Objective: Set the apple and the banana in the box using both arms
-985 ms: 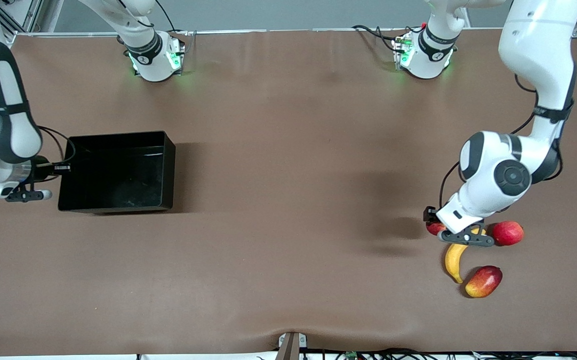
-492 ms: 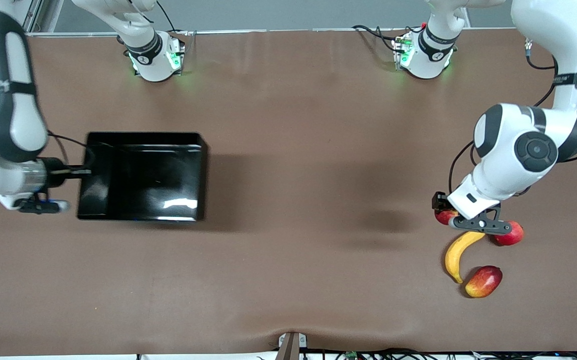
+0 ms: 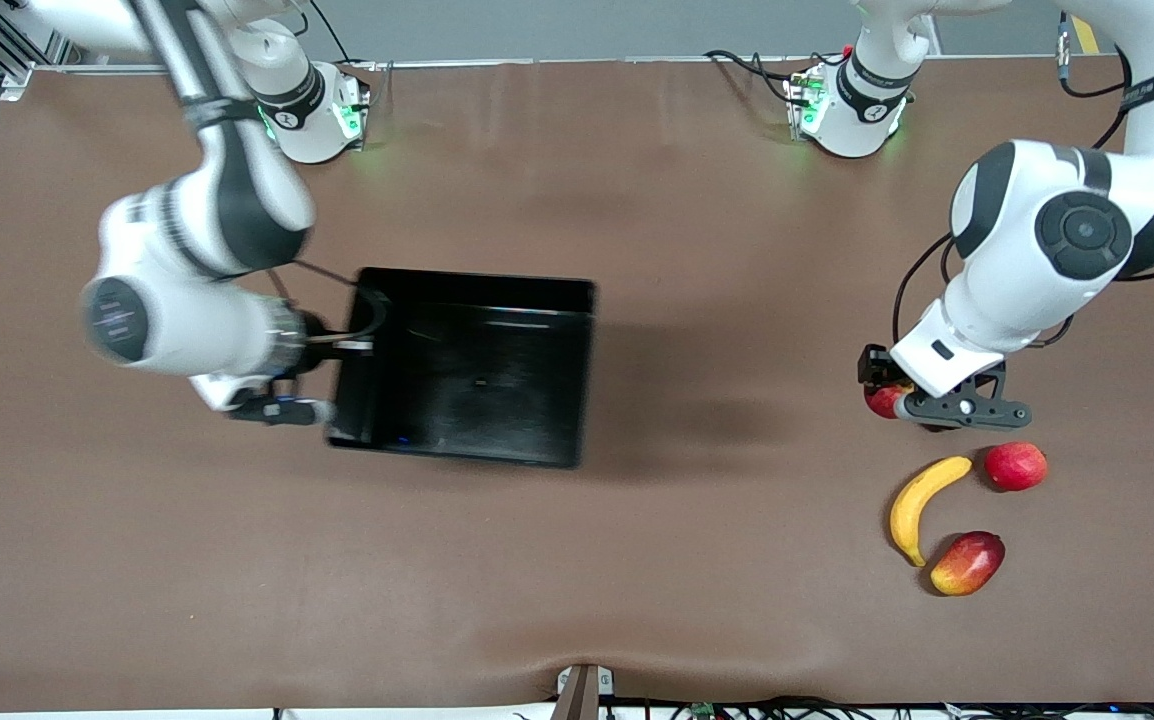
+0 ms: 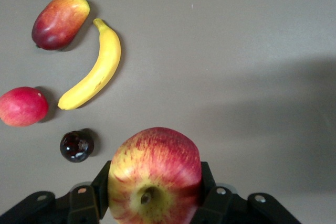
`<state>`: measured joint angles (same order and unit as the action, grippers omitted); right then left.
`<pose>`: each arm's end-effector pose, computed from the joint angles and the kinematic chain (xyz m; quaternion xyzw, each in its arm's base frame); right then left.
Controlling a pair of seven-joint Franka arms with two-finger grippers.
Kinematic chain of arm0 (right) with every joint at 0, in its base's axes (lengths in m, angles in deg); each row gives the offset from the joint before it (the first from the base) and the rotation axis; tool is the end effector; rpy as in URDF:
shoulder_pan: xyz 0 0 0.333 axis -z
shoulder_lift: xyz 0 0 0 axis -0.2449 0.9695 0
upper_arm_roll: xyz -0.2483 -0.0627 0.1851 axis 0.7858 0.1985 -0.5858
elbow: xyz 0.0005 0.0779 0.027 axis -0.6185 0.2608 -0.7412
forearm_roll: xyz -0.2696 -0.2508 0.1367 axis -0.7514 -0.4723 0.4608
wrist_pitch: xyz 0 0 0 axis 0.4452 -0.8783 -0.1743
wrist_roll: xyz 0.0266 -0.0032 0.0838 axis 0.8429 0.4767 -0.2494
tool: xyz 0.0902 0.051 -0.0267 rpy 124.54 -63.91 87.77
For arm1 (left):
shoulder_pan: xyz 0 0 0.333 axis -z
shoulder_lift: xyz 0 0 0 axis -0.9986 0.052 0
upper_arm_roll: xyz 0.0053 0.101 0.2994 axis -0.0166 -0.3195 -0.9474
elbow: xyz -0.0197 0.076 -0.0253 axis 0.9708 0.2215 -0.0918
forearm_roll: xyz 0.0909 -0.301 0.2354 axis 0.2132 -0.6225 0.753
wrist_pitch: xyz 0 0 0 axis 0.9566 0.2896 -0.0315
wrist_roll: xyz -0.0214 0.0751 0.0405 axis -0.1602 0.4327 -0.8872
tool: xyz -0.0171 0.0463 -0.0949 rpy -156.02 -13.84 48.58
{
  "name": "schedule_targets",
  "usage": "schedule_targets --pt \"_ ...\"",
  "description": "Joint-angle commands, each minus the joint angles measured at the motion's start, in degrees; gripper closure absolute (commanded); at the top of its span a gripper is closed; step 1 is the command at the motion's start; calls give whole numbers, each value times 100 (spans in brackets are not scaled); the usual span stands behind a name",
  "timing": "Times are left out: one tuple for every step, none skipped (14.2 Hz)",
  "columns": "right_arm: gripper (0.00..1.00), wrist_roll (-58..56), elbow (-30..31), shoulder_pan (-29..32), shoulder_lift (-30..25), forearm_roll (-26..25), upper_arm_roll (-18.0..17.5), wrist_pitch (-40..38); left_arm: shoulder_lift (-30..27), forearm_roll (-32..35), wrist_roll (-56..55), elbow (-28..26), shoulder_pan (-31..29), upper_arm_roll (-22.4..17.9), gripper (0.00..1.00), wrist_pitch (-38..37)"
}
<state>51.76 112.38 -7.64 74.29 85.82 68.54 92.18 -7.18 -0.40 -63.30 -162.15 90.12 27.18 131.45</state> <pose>0.5938 0.2380 0.3960 -0.9855 0.0530 0.1244 0.1029 0.6051 -0.1356 0.4395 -0.9975 0.0617 -0.0308 0.0145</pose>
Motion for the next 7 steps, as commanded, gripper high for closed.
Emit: schedule_targets --pt "100 492 -144 -619 383 191 86 697 -269 14 -586 -220 -11 265 100 -69" --pt "100 615 -162 -778 568 226 77 987 -269 14 -841 -255 -11 389 100 -69" --pt "100 773 -214 -910 804 357 77 1251 -260 14 -1113 -255 -3 512 100 -69" --pt "100 879 -397 -1147 1050 454 77 1393 -252 14 -1368 -264 -3 643 100 -69" --pt "100 906 -634 -1314 1323 438 86 1412 -243 14 -1580 -264 -3 775 100 -69" --pt "100 906 -819 -1359 1560 429 86 1412 -234 14 -1730 -264 -3 898 100 -69" --pt "100 915 -882 -1456 1745 420 86 1430 -199 14 -1897 -264 6 1021 100 -52"
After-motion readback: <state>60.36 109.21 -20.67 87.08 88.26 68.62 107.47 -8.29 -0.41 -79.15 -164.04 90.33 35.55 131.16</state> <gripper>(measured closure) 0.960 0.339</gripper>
